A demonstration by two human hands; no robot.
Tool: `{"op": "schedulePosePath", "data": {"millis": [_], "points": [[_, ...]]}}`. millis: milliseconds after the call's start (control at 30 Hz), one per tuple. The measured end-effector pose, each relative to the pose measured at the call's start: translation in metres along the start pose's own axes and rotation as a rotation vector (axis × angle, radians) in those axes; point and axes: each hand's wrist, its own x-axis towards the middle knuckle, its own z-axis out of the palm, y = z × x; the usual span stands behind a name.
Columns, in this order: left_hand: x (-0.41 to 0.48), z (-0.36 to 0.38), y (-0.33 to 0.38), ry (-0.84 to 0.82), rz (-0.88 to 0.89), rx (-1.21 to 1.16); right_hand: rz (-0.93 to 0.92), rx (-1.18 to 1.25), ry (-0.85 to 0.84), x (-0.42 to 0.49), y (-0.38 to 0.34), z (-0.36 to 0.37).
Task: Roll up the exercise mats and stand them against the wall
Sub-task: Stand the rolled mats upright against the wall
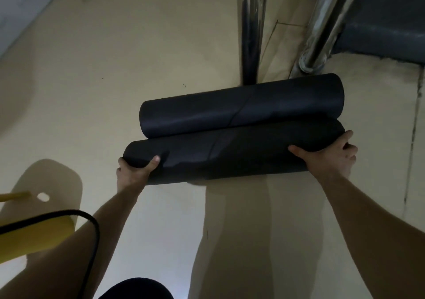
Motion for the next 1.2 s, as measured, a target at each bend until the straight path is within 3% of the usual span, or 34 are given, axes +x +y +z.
{"op": "schedulePosePath", "data": {"millis": [167,300,367,433,500,533,633,733,867,1000,1200], "points": [[-0.004,0.023,0.000,0.065,-0.064,0.220,-0.103,-0.170,-0.067,-0.003,0.008,0.002],[-0.001,0.024,0.012,0.027,-0.080,0.409,-0.121,-0.222,-0.042,0.001,0.014,0.006],[-0.007,0.016,0.023,0.051,0.141,0.624,-0.103,-0.222,-0.013,-0.004,0.013,0.009],[-0.011,0.011,0.038,0.028,0.601,0.881,-0.038,-0.160,0.062,-0.018,0.011,0.015],[-0.012,0.008,0.057,-0.137,0.931,1.038,0.107,0.005,0.068,-0.042,0.010,0.029],[-0.012,0.008,0.066,-0.224,0.972,1.095,0.197,0.120,0.017,-0.054,0.009,0.040],[-0.013,0.012,0.082,-0.305,0.938,1.221,0.397,0.296,-0.295,-0.090,0.003,0.083],[-0.013,0.012,0.083,-0.319,0.943,1.244,0.317,0.451,-0.470,-0.115,-0.010,0.109],[-0.013,0.019,0.098,-0.418,0.889,1.170,0.157,0.710,-0.486,-0.118,-0.016,0.126],[-0.018,0.036,0.113,-0.476,0.821,0.964,0.344,0.930,-0.435,-0.111,-0.029,0.150],[-0.010,0.043,0.106,-0.418,0.870,0.994,0.599,1.262,-0.243,-0.110,-0.057,0.162]]}}
